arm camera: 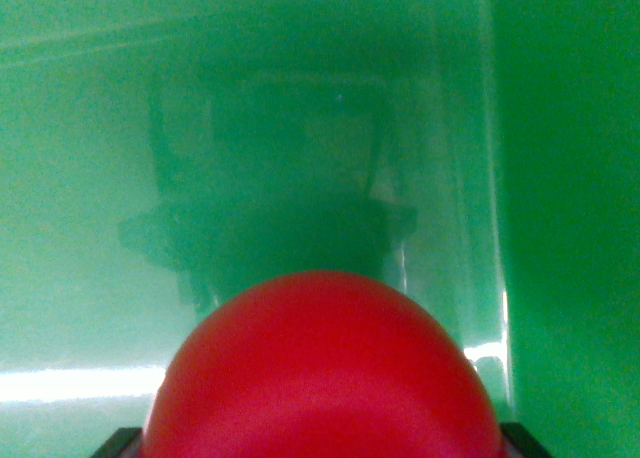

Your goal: Pick fruit

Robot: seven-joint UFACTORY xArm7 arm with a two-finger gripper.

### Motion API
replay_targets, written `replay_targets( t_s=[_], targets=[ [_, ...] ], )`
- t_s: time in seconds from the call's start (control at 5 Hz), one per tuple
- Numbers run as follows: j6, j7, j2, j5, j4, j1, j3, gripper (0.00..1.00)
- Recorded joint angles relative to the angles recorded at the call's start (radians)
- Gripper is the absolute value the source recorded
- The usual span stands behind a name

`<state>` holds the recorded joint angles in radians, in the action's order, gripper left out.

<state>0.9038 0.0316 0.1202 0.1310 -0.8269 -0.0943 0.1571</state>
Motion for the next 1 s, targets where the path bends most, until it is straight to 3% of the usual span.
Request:
replay_targets(
  t_s=[0.2,0.4,0.6,0.8,1.0],
  targets=[
    [0.034,0.002,-0.013,0.0001,-0.022,0.0004,-0.001,1.0],
    [0.034,0.002,-0.013,0.0001,-0.022,0.0004,-0.001,1.0],
    [0.072,0.005,-0.027,0.0002,-0.045,0.0009,-0.002,1.0],
    [0.072,0.005,-0.027,0.0002,-0.045,0.0009,-0.002,1.0],
    [0.113,0.008,-0.043,0.0003,-0.071,0.0014,-0.003,1.0]
  ],
)
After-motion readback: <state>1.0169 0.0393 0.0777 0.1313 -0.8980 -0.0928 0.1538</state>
